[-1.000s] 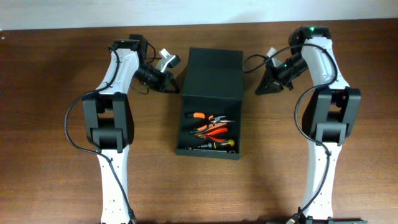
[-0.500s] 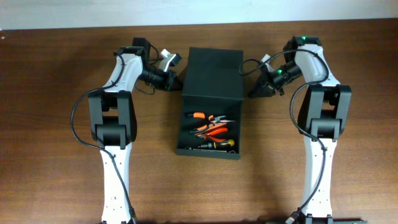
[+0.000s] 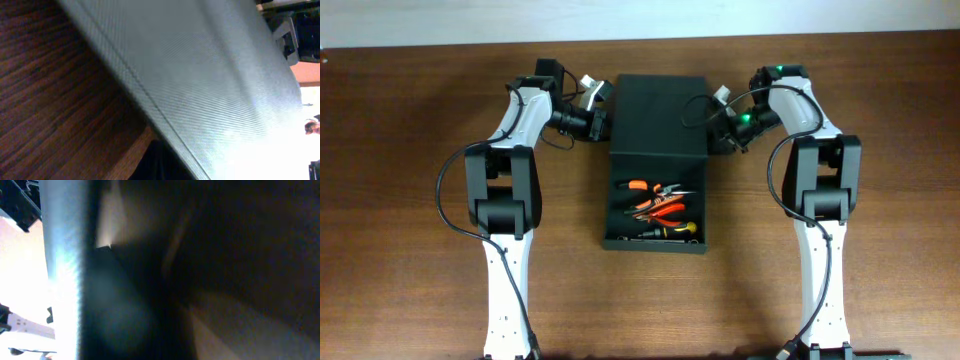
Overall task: Pack container
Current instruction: 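Push the box lid down with both grippers to close it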
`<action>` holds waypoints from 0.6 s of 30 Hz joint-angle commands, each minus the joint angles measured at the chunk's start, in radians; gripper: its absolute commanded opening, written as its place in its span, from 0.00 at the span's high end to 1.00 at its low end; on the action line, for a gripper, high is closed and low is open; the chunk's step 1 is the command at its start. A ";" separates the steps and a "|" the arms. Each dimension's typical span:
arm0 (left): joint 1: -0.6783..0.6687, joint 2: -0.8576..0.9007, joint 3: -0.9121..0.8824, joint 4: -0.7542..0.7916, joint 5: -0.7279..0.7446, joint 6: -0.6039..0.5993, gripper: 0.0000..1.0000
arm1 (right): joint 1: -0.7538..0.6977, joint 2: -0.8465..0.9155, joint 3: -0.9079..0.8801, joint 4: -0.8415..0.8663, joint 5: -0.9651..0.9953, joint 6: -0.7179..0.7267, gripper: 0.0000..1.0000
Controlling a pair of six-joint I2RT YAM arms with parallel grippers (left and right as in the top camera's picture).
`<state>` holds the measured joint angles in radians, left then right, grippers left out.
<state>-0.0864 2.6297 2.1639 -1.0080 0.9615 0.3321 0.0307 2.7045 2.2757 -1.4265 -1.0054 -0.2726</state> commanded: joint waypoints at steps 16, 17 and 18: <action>-0.005 0.016 0.255 -0.106 0.092 -0.005 0.98 | -0.002 -0.005 0.125 -0.035 -0.057 -0.091 0.96; -0.006 0.016 0.286 -0.124 0.079 -0.005 0.98 | -0.005 -0.006 0.151 -0.056 -0.053 -0.091 0.96; -0.007 0.016 0.316 -0.145 0.065 -0.005 0.98 | -0.006 -0.007 0.184 -0.082 -0.052 -0.092 0.96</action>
<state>-0.0807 2.6526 2.3764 -1.1301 0.9936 0.3275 0.0135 2.7056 2.3775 -1.4765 -1.0233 -0.3130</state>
